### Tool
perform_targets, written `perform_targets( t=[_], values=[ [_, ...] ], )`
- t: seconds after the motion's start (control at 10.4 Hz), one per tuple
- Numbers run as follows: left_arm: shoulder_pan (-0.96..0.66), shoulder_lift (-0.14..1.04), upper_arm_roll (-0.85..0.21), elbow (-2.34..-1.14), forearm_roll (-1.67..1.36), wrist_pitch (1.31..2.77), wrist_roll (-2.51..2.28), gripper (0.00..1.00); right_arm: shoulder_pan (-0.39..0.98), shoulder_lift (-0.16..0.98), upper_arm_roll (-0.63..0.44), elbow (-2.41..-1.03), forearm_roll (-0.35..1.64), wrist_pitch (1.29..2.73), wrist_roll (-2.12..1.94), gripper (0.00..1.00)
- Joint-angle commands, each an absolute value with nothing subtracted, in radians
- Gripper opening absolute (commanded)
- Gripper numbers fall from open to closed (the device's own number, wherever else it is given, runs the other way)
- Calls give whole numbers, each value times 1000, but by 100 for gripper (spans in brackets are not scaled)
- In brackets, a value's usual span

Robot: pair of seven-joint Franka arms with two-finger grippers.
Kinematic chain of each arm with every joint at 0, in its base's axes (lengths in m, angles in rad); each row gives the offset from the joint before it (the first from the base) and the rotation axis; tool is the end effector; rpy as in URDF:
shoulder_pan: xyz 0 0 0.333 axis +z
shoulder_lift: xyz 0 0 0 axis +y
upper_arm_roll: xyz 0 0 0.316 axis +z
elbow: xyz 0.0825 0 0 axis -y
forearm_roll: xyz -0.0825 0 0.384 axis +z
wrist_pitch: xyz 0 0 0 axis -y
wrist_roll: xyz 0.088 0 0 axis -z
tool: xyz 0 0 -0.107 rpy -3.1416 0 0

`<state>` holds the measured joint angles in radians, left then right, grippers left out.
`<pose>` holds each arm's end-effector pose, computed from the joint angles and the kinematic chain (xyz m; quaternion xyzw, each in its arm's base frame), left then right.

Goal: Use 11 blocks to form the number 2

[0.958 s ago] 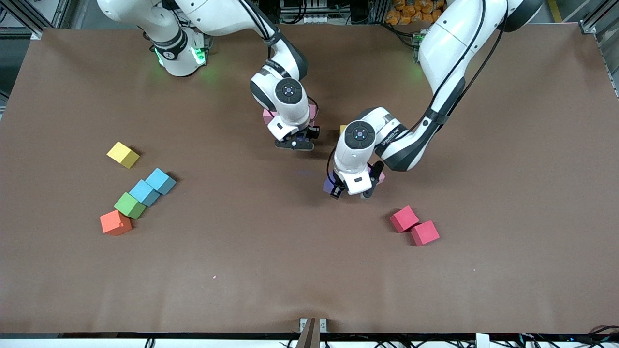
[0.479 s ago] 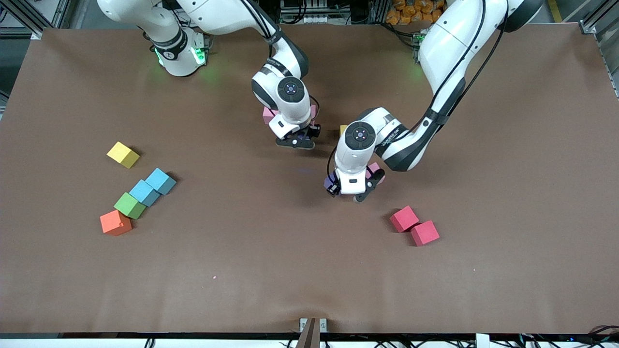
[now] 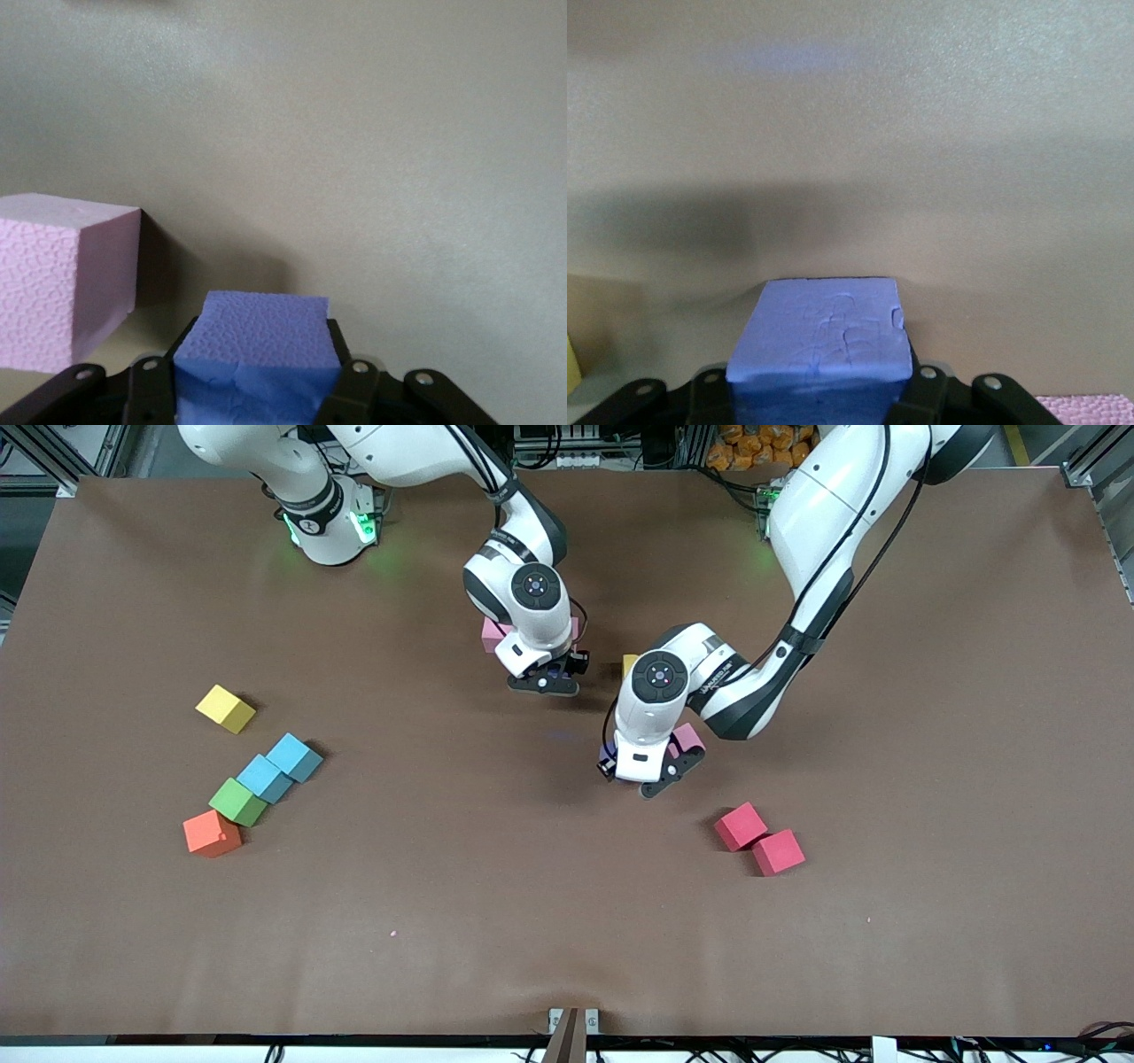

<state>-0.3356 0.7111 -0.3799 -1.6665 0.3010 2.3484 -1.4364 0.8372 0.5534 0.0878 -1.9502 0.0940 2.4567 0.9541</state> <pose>0.5385 -0.4226 0.2166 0.9552 0.2952 -0.0038 0.0212 0.3709 0.4898 0.1893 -0.9967 0.0575 0.0556 0.0121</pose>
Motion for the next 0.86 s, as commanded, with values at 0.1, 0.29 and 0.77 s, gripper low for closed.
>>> perform_targets(
  t=[0.1,0.29,0.77],
  values=[
    [-330,712,-388,-1632,239,2277,-1306,43,857,561,78,-1948,98,2451,976,100],
    [-336,712,-390,-1631,239,2270,-1272,43,856,522,77,-1947,97,2407,959,100],
    [-348,709,-390,-1606,253,2255,-1160,43,842,339,80,-1950,86,2159,884,100]
  ],
)
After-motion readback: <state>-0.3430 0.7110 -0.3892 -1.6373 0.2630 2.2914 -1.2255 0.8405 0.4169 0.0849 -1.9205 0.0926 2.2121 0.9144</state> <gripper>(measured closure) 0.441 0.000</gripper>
